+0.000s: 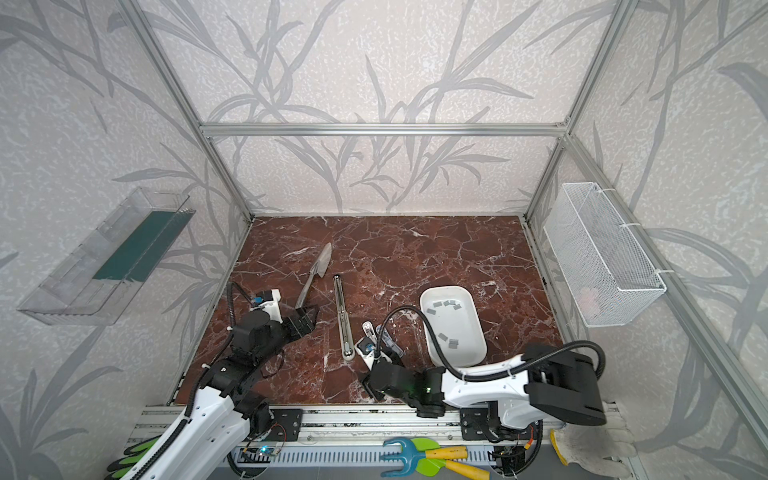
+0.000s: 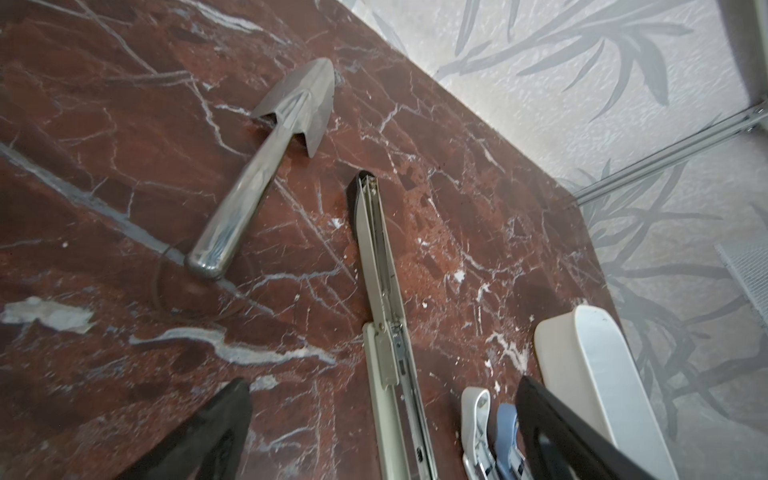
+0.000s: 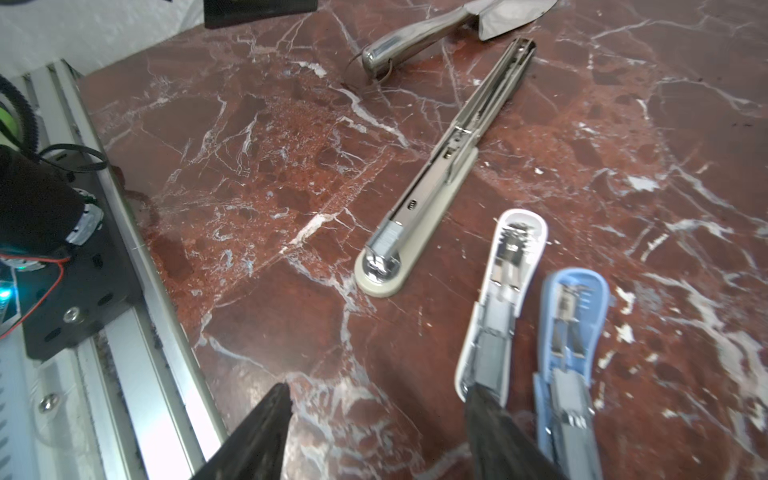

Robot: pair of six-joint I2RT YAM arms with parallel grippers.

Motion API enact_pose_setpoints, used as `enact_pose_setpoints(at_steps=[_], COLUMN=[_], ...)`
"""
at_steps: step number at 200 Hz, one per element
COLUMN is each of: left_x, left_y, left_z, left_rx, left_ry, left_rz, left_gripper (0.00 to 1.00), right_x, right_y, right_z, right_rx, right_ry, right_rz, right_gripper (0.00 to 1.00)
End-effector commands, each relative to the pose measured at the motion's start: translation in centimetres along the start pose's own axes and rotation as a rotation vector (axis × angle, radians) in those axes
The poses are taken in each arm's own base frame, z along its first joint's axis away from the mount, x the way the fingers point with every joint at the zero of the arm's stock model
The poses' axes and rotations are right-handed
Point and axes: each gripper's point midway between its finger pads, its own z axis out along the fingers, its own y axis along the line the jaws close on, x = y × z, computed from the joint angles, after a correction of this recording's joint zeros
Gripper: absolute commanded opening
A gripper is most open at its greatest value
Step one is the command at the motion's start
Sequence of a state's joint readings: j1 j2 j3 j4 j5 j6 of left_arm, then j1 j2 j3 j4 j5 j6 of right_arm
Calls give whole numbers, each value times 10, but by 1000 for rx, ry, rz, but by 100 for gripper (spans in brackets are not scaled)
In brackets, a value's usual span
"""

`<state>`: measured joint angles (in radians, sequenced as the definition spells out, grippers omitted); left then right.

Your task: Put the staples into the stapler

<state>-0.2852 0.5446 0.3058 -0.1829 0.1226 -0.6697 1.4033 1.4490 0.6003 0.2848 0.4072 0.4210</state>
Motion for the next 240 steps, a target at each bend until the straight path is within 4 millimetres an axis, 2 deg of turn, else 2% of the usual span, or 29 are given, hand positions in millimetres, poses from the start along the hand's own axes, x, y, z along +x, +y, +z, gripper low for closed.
enact_pose_setpoints(at_steps=[1,29,48,79,103,141,168,181,206,240], left_x=[-4,-5,-6,-9,-11,-10,-8,-8,-7,5], left_y=[8,38,27,30,29,29,29,26,19,4], left_z=[-15,-22,-27,-33,-35,-35,-33,-31,-28,-18], left_rx=[-72,-211,-140,-147,-137,-135,-133,-118,-87,25], left_ry=[5,-51,-69,-105,-121,-117,-106,-103,-86,-35], left_rz=[61,48,61,53,55,56,54,52,46,3], left_gripper=[99,99,99,99,99,99,99,99,99,99], right_x=[-19,-23,-15,-4,-2,-1,1,4,5,12], right_y=[13,9,-4,-15,-16,-18,-18,-17,-12,-15], right_z=[23,49,65,84,89,97,101,103,106,98], right_rx=[43,142,233,250,261,269,264,258,237,231], right_ry=[-26,-32,24,76,85,100,99,105,119,136], right_rz=[89,101,109,150,137,130,123,118,117,130], right_gripper=[66,66,66,55,50,32,30,29,19,9])
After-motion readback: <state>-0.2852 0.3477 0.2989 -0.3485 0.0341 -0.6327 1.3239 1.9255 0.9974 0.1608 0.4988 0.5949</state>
